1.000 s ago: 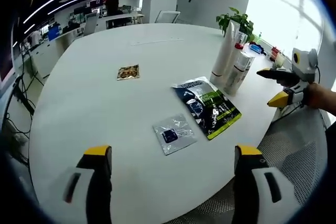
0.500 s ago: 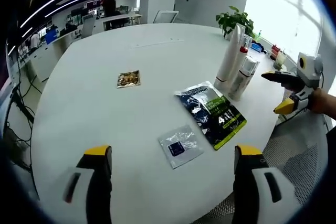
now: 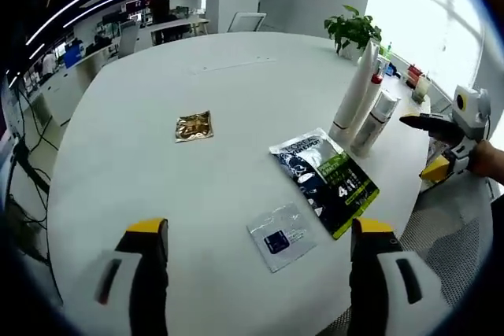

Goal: Arrange the skincare products in the storage area until every visible bottle or jar stands upright without overlapping.

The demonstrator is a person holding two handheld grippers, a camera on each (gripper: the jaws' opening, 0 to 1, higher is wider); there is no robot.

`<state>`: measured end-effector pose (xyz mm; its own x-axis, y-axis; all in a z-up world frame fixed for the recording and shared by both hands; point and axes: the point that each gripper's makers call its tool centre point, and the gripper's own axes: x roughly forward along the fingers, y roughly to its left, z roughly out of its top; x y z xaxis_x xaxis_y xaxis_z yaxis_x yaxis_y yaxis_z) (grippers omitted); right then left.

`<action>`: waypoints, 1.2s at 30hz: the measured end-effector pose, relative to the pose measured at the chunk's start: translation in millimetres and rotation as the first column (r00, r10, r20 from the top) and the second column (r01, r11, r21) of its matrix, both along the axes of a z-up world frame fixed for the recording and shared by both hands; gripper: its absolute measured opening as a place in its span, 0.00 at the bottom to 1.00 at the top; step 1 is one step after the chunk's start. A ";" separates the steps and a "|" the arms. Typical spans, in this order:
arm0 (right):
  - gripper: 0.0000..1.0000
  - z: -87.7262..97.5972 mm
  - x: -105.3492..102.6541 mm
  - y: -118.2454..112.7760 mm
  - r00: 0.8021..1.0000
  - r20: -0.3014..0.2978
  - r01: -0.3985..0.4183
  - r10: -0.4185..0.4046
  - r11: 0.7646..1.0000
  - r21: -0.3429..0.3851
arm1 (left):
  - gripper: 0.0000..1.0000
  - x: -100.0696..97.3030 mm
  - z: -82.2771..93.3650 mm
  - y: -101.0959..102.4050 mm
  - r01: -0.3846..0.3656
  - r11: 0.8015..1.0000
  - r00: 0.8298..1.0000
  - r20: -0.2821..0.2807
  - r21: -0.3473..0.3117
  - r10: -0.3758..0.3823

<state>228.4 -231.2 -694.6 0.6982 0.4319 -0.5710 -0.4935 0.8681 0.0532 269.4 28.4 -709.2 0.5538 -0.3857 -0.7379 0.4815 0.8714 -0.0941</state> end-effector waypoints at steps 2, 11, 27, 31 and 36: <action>0.98 -0.7 0.0 0.3 1.000 -0.004 -0.002 0.002 1.000 0.002 | 0.93 4.6 -0.6 0.0 0.001 1.000 1.000 -0.002 0.002 -0.001; 0.99 -3.3 -0.6 0.2 1.000 -0.013 -0.006 0.006 1.000 0.002 | 0.92 29.3 -3.0 -0.3 0.026 0.999 1.000 -0.009 0.026 -0.025; 0.99 -8.3 -1.7 -2.2 0.999 -0.039 0.004 -0.004 1.000 -0.001 | 0.91 65.9 -9.6 -2.8 0.036 0.999 0.999 -0.025 0.034 -0.035; 0.99 -9.4 -2.1 -3.5 0.999 -0.045 0.009 -0.009 1.000 -0.002 | 0.90 77.8 -9.1 -3.6 0.037 0.999 0.999 -0.031 0.031 -0.036; 0.99 -10.9 -1.5 -4.2 0.999 -0.050 0.012 -0.012 1.000 -0.004 | 0.89 90.8 -10.0 -1.3 0.032 0.998 0.999 -0.025 0.045 -0.031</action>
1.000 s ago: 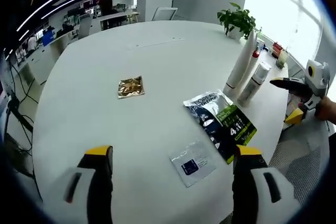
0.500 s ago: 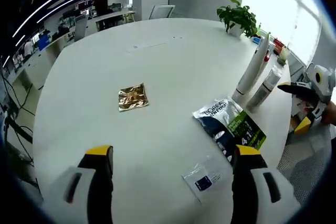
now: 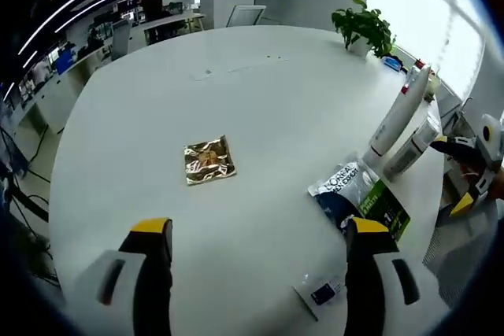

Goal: Arrange the skincare products in the storage area until every visible bottle or jar stands upright without overlapping.

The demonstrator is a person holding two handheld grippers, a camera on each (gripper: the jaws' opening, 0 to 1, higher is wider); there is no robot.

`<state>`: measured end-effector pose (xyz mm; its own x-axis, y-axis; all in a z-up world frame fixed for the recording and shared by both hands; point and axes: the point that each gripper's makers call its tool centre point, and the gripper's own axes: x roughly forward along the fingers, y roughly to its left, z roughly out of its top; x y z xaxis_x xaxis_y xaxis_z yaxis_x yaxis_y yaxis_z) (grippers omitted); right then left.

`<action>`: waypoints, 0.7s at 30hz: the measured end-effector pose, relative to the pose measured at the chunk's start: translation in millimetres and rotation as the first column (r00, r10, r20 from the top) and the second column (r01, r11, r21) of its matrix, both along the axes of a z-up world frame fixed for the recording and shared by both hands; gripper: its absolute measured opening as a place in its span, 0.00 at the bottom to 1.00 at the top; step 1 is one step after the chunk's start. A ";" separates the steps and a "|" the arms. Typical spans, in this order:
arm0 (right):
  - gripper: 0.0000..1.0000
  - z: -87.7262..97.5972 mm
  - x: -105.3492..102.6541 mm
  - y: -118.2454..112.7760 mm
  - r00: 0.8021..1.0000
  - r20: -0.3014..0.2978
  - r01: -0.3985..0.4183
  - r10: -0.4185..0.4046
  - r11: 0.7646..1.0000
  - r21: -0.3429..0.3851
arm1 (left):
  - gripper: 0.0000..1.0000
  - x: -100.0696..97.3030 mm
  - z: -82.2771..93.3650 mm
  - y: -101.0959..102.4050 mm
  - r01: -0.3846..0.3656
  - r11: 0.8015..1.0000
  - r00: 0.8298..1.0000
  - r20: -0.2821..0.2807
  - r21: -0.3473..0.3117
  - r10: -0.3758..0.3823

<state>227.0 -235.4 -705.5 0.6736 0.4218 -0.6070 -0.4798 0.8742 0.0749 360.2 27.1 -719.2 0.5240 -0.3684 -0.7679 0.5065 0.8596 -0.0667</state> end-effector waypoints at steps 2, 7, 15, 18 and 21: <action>0.99 -0.6 -0.4 0.0 1.000 -0.003 -0.001 0.001 1.000 -0.003 | 0.88 7.9 -0.9 2.4 -0.008 1.000 1.000 0.000 -0.001 0.008; 0.99 -2.6 -0.7 -0.3 1.000 -0.009 -0.001 0.001 1.000 -0.005 | 0.87 17.0 -3.7 2.4 -0.026 1.000 1.000 -0.004 0.005 0.026; 0.99 -3.7 -1.1 -2.0 1.000 -0.017 0.009 -0.009 1.000 -0.004 | 0.84 32.6 -14.4 4.4 -0.043 0.999 0.999 -0.016 0.019 0.044; 0.98 -4.3 -1.3 -1.7 1.000 -0.019 0.006 -0.006 1.000 -0.007 | 0.83 36.3 -17.1 4.7 -0.048 0.999 0.998 -0.025 0.018 0.049; 0.98 -4.2 -1.1 -1.6 1.000 -0.017 0.006 -0.006 1.000 -0.005 | 0.82 42.5 -17.0 2.1 -0.042 0.999 0.999 -0.029 0.020 0.043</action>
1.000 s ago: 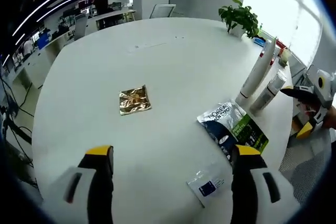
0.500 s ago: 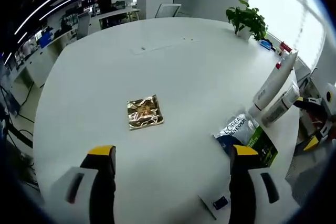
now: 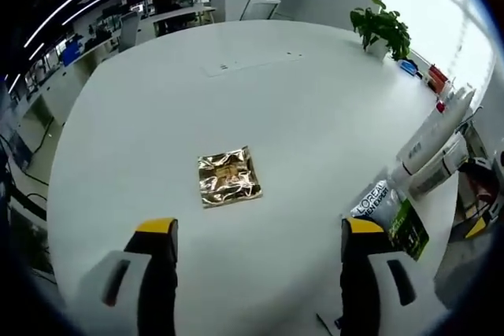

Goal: Arrange the skincare products in the storage area until every visible bottle or jar stands upright without overlapping.

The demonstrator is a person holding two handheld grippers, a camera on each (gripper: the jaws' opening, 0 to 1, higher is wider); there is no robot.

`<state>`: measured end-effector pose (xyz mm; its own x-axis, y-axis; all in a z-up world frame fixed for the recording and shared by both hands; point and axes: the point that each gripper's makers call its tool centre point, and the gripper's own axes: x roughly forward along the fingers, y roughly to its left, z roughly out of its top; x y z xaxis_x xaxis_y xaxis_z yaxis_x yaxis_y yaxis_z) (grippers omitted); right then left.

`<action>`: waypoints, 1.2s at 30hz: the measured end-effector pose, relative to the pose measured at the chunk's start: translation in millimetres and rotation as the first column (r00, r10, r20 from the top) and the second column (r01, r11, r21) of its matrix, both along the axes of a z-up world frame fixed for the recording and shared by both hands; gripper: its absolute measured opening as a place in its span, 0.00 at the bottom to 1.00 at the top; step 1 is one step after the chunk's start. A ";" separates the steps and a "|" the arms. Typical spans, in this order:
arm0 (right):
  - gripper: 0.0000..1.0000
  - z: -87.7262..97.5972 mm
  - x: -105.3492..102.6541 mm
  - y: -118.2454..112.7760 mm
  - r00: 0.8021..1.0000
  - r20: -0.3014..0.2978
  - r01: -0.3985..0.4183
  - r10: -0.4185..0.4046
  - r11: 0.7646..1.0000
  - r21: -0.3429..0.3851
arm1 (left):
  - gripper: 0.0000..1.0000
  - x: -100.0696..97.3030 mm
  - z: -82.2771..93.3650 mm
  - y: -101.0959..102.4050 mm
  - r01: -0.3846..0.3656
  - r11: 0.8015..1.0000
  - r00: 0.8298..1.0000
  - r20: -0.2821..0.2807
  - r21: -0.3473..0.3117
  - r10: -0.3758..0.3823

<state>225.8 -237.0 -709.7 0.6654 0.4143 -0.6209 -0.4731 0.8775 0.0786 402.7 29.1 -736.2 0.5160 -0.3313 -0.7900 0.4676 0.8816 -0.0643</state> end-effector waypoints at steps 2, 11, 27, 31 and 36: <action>0.98 0.0 0.3 -0.6 1.000 0.001 0.003 -0.003 1.000 0.000 | 0.81 0.6 -2.3 2.0 0.003 1.000 1.000 -0.006 0.005 -0.003; 0.98 -1.3 -2.2 4.3 1.000 -0.006 -0.024 0.024 1.000 -0.002 | 0.75 6.1 -7.1 3.9 -0.009 1.000 1.000 -0.010 0.024 0.009; 0.98 -1.9 -3.0 3.9 1.000 -0.019 -0.016 0.016 1.000 -0.003 | 0.65 34.7 -17.2 -0.3 -0.032 0.999 0.999 -0.027 0.024 0.032; 0.98 -2.5 -2.6 2.5 1.000 -0.023 -0.008 0.008 1.000 -0.001 | 0.59 31.8 -17.0 -0.9 -0.043 0.998 0.999 -0.032 0.034 0.044; 0.98 -3.6 -3.0 2.2 1.000 -0.026 -0.009 0.009 1.000 -0.003 | 0.52 38.5 -15.9 -3.1 -0.052 0.998 0.998 -0.031 0.040 0.053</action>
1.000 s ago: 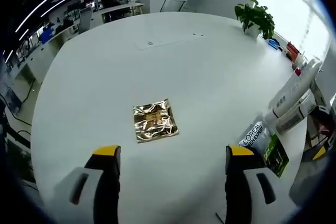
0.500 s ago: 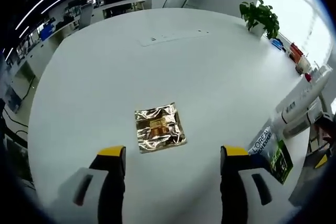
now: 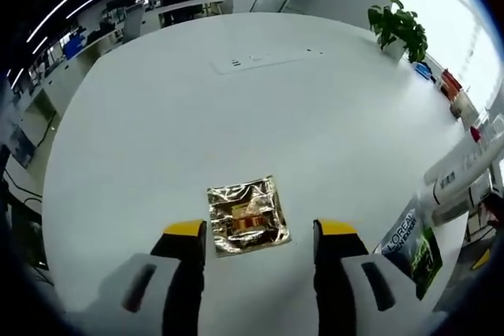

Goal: Arrange the skincare products in the storage area until every visible bottle or jar stands upright without overlapping.

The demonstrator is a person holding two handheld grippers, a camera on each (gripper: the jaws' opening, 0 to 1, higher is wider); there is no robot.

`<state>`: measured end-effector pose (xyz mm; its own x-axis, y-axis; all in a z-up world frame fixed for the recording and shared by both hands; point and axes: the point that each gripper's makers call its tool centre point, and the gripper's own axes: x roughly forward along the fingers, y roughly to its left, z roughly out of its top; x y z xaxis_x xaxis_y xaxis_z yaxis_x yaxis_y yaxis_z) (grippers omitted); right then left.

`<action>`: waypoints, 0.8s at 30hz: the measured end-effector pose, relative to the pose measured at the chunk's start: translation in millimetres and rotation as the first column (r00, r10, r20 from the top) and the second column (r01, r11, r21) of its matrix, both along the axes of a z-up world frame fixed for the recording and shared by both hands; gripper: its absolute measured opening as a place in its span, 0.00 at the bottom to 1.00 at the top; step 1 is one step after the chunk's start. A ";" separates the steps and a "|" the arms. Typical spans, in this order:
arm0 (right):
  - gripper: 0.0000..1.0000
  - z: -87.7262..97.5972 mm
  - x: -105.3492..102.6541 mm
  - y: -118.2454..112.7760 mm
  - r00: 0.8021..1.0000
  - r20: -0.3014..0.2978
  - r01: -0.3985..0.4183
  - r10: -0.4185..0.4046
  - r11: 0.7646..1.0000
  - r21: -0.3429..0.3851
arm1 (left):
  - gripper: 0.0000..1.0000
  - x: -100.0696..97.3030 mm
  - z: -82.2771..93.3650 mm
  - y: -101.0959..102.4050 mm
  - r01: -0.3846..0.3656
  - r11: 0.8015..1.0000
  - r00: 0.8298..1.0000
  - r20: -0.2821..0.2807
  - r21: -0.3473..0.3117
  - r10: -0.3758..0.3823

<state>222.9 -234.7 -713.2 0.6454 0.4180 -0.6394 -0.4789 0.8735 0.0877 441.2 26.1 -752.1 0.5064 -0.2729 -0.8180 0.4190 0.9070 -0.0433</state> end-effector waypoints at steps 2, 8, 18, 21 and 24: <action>0.98 0.0 -0.1 0.1 1.000 0.000 -0.001 0.001 1.000 -0.001 | 0.52 1.8 -1.3 -0.4 0.006 1.000 1.000 -0.002 0.009 -0.006; 0.98 -0.8 -0.6 -0.4 1.000 -0.002 -0.001 0.001 1.000 -0.004 | 0.52 1.9 -4.6 5.4 -0.005 0.999 1.000 -0.029 0.036 0.006; 0.97 -0.4 -0.9 -0.5 1.000 -0.006 0.002 -0.002 1.000 -0.002 | 0.49 2.7 -9.5 7.9 0.003 0.998 0.999 -0.054 0.063 0.001; 0.97 -1.4 -1.1 -0.6 1.000 -0.008 0.001 -0.002 1.000 -0.003 | 0.48 5.4 -10.2 9.4 -0.001 0.998 0.998 -0.057 0.067 0.005; 0.97 -1.6 -0.8 -0.9 1.000 -0.008 0.001 -0.001 1.000 -0.004 | 0.48 5.9 -10.3 10.6 0.006 0.997 0.999 -0.055 0.081 -0.002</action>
